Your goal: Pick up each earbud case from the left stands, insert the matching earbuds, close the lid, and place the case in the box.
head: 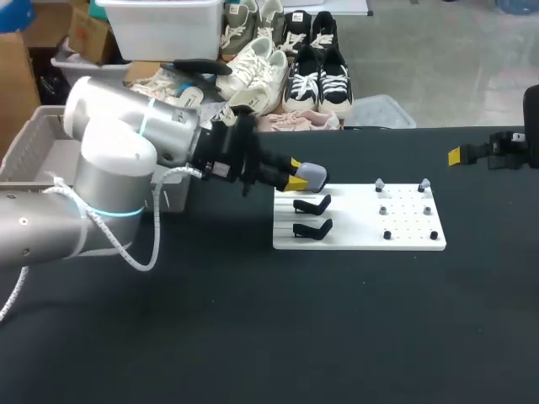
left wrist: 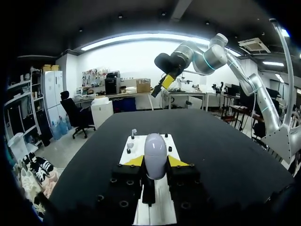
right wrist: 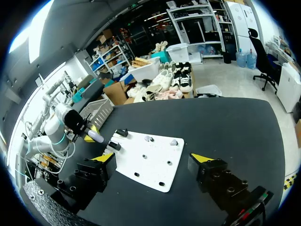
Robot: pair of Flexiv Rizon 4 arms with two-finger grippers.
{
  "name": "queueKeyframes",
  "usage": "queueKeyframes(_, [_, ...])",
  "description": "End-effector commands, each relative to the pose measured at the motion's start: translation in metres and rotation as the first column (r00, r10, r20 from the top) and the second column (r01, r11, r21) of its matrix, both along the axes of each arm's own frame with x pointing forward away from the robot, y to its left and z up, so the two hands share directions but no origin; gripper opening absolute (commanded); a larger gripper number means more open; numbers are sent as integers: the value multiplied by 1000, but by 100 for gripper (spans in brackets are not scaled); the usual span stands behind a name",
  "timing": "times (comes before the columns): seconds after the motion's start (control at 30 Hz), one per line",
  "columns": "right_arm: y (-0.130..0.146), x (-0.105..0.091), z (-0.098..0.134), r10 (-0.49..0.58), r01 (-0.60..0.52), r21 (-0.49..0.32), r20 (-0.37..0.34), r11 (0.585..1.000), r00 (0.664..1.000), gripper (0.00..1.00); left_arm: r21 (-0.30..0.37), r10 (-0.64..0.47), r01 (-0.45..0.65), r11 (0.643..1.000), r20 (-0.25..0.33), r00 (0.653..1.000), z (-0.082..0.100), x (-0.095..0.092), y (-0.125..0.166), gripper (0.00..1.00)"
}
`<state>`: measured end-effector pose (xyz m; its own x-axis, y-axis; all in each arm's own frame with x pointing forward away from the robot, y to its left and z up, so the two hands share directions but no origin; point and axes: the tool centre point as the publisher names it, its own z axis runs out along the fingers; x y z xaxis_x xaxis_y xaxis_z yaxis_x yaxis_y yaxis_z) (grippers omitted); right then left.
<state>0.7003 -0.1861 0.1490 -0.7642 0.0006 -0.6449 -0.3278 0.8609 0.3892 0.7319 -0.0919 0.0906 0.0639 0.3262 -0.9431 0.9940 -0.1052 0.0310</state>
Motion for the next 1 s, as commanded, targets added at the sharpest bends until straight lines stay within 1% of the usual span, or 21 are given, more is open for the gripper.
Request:
queueKeyframes(0.03, [-1,1,0,2,-2,0,-2,1000,1000,100,-51,37,-36,998,18,999,26,-24,8,0])
queueKeyframes(0.1, [-1,1,0,2,-2,0,-2,1000,1000,100,-80,50,-47,996,39,998,37,-29,6,0])
queueKeyframes(0.17, [-1,1,0,2,-2,0,-2,1000,1000,100,-99,49,-45,994,30,998,46,-34,5,0])
queueKeyframes(0.33, [-1,1,0,2,-2,0,-2,1000,1000,100,-124,53,-50,991,19,998,63,-46,3,0])
queueKeyframes(0.43, [-1,1,0,2,-2,0,-2,1000,1000,100,-142,50,-45,989,29,998,76,-50,10,0])
queueKeyframes(1.0, [-1,1,0,2,-2,0,-2,1000,1000,100,-142,50,-45,989,29,998,76,-50,10,0])
